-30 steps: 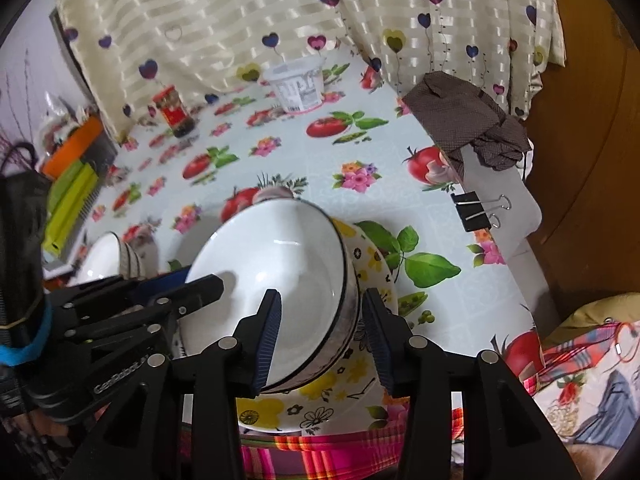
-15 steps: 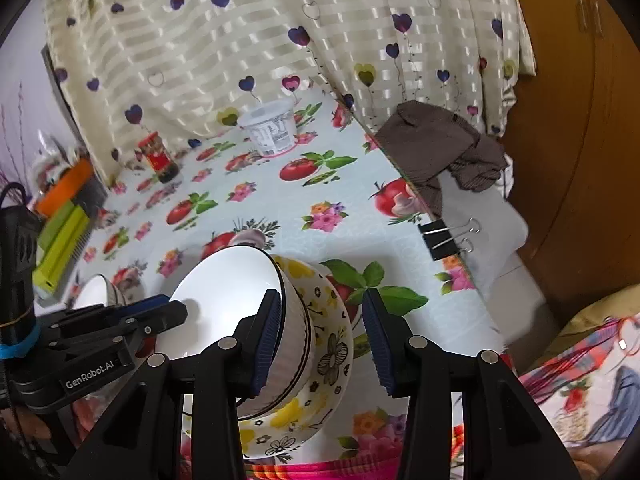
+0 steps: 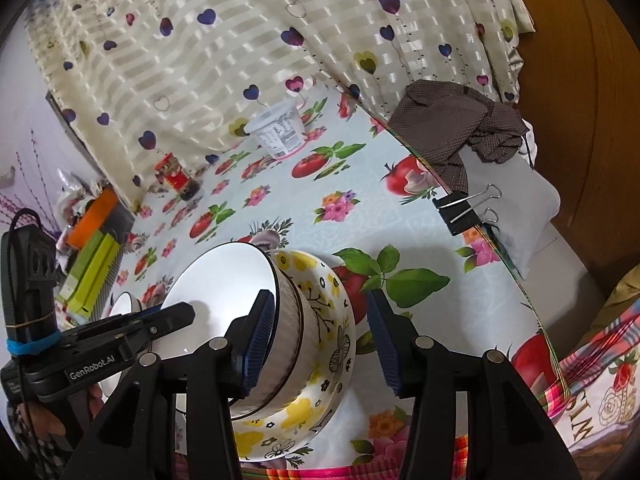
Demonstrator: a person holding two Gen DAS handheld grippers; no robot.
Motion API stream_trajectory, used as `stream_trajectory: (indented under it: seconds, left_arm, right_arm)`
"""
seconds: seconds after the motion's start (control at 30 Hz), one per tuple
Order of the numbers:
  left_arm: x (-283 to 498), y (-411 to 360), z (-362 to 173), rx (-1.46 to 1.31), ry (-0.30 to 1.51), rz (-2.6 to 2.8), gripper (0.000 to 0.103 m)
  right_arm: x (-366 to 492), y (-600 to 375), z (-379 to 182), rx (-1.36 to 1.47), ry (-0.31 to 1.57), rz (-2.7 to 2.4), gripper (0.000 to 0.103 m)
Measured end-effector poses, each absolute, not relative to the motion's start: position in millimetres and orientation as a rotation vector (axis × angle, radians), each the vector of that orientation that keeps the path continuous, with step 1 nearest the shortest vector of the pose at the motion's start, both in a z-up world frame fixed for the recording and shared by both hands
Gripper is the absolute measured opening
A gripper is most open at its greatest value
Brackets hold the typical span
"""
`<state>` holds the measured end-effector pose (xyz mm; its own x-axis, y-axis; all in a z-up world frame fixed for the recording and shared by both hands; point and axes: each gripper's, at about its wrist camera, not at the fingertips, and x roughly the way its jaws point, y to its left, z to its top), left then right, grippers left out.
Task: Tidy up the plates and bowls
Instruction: 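Open both grippers and release the nested white bowl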
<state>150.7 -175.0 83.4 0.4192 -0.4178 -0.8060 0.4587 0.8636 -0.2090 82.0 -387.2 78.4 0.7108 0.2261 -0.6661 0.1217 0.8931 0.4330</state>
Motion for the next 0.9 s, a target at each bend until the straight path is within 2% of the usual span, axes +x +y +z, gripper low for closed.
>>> stream_trajectory:
  seconds: [0.73, 0.8, 0.9]
  left_arm:
    - [135, -158, 93, -0.002, 0.914, -0.561, 0.024]
    - [131, -154, 95, 0.0, 0.897, -0.555, 0.031]
    - [126, -147, 97, -0.001, 0.882, -0.548, 0.035]
  right_arm:
    - [70, -378, 92, 0.408, 0.763, 0.039, 0.049]
    - [68, -377, 96, 0.397, 0.75, 0.034, 0.049]
    - [63, -376, 100, 0.377, 0.747, 0.02, 0.05]
